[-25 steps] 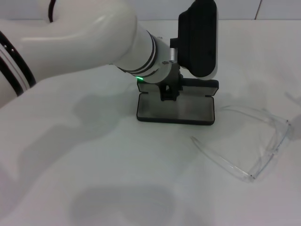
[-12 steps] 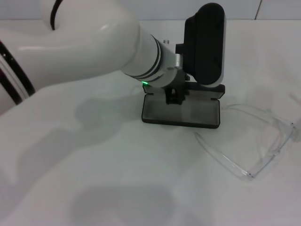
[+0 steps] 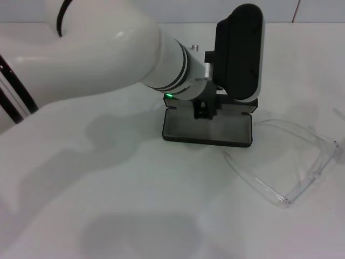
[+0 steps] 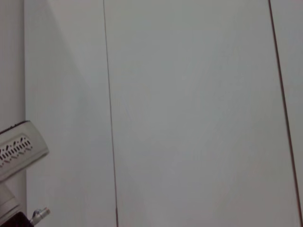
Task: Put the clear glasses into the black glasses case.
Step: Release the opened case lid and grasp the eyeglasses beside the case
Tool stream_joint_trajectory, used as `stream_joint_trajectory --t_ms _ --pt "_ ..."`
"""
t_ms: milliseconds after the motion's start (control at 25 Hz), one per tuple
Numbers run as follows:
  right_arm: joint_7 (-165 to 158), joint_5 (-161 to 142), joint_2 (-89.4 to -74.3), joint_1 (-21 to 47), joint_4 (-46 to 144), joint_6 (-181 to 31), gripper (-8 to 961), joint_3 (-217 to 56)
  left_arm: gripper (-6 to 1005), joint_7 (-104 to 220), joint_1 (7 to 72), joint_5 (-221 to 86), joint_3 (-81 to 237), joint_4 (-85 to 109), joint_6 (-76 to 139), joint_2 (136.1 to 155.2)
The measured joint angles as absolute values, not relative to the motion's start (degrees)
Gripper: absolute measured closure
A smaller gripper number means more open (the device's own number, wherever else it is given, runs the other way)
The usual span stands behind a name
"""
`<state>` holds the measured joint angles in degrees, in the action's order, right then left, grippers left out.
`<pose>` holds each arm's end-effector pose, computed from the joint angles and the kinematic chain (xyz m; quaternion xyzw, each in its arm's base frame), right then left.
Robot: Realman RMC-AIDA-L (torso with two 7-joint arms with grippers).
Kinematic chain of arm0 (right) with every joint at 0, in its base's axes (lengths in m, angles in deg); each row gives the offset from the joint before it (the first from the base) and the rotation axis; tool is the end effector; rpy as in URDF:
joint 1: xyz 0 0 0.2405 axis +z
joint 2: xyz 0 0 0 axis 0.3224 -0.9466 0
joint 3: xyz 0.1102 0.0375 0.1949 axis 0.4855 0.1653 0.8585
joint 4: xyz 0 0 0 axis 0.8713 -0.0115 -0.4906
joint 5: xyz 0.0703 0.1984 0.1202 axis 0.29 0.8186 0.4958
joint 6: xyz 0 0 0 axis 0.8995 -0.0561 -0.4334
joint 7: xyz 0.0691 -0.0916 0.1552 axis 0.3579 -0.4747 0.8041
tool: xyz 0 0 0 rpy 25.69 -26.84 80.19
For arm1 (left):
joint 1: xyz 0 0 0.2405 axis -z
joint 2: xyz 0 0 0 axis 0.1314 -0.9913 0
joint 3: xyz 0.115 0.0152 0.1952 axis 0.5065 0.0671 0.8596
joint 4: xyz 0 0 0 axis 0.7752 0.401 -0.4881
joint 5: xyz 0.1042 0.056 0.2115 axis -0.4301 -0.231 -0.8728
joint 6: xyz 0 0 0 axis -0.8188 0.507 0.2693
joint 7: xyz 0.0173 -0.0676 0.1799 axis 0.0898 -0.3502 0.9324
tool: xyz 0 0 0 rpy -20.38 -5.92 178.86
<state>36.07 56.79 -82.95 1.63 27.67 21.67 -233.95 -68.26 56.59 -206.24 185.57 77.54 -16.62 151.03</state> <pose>0.3273 0.2881 0.0621 -0.7912 0.1522 0.4103 0.4273 -0.0562 0.3952 -0.1600 -0.9429 0.1876 0.1983 0.1908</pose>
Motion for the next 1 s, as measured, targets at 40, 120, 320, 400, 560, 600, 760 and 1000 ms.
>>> stream_joint_trajectory --t_ms 40,120,320,400,560,600,760,1000 --pt "36.07 56.79 -82.93 1.54 27.67 21.74 125 -233.93 665 -68.35 56.57 -206.30 185.55 78.04 -16.73 151.01" --pt "36.07 56.79 -82.89 1.41 27.67 21.77 125 -233.89 665 -68.59 56.53 -206.50 185.46 79.05 -17.10 150.96" --pt "35.89 56.79 -82.79 1.23 27.68 21.86 126 -233.87 664 -70.82 55.42 -207.66 185.09 83.59 -18.25 150.93" --pt "35.85 56.77 -82.67 1.23 27.68 21.74 126 -233.87 664 -71.35 54.24 -207.59 184.95 85.99 -18.40 150.91" --pt "35.96 56.76 -82.32 1.29 27.68 21.32 127 -233.87 665 -71.83 50.75 -207.37 184.39 92.47 -19.25 150.97" --pt "35.98 56.73 -82.30 1.30 27.68 21.32 127 -233.87 666 -72.12 50.08 -207.40 184.36 93.82 -19.31 150.99" --pt "36.85 54.95 -82.07 1.93 26.66 21.12 127 -234.25 669 -74.70 46.35 -207.69 182.51 100.05 -17.96 151.04" --pt "43.66 42.16 -81.85 6.77 18.49 19.93 128 -234.84 673 -80.05 38.56 -199.72 175.10 106.74 -7.25 150.90"
